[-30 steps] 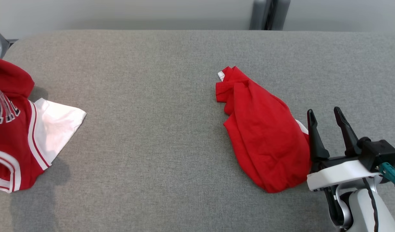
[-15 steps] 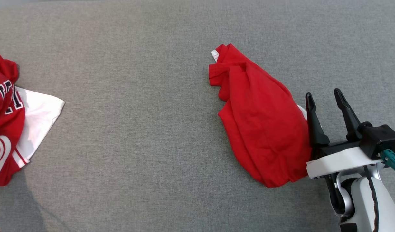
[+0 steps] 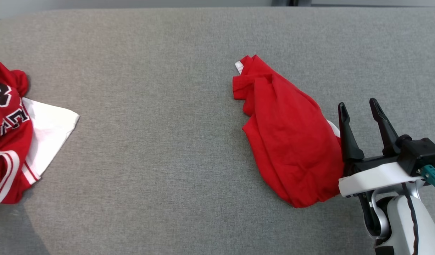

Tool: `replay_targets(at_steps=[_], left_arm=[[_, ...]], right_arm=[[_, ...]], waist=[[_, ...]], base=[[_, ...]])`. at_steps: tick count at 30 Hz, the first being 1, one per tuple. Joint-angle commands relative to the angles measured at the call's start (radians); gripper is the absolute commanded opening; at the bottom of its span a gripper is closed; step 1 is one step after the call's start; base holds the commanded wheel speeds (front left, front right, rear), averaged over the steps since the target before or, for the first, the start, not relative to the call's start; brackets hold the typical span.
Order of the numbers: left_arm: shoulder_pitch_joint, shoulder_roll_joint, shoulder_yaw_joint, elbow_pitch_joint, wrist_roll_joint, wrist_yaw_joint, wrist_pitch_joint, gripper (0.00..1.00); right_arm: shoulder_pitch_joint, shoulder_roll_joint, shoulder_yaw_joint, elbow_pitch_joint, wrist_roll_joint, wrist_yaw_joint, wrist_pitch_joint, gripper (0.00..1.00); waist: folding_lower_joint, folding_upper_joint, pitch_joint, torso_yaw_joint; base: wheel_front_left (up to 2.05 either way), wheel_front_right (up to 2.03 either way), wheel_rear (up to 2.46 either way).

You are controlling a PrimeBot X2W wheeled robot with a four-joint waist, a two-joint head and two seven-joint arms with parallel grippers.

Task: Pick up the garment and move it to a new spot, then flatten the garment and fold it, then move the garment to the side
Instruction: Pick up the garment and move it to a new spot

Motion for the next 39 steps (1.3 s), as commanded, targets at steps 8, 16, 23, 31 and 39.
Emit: replay_targets(at_steps=[8, 16, 23, 31, 39], left_arm=[[0.256, -0.098, 0.175, -0.361, 0.074, 0.030, -0.005, 1.00], [0.460, -0.238, 0.183, -0.737, 0.209, 0.032, -0.005, 1.00], [0.560, -0.303, 0.070, -0.953, 0.292, 0.040, 0.020, 1.00], [0.627, -0.325, -0.017, -1.058, 0.339, 0.046, 0.090, 1.00], [0.672, -0.324, -0.053, -1.058, 0.351, 0.045, 0.129, 1.00]], right_arm=[[0.043, -0.005, -0.016, 0.043, 0.022, 0.000, -0.030, 1.00], [0.069, -0.006, -0.035, 0.057, 0.020, 0.000, -0.040, 1.00], [0.087, -0.006, -0.032, 0.056, 0.019, 0.000, -0.034, 1.00], [0.125, -0.006, -0.003, 0.062, 0.026, 0.000, -0.029, 1.00], [0.175, -0.006, 0.014, 0.050, 0.043, 0.000, -0.008, 1.00]], waist=[[0.0000, 0.0000, -0.102, 0.024], [0.0000, 0.0000, -0.159, 0.022], [0.0000, 0.0000, -0.199, 0.008], [0.0000, 0.0000, -0.252, -0.021], [0.0000, 0.0000, -0.301, -0.053]], base=[[0.00, 0.00, 0.00], [0.00, 0.00, 0.00], [0.00, 0.00, 0.00], [0.00, 0.00, 0.00], [0.00, 0.00, 0.00]])
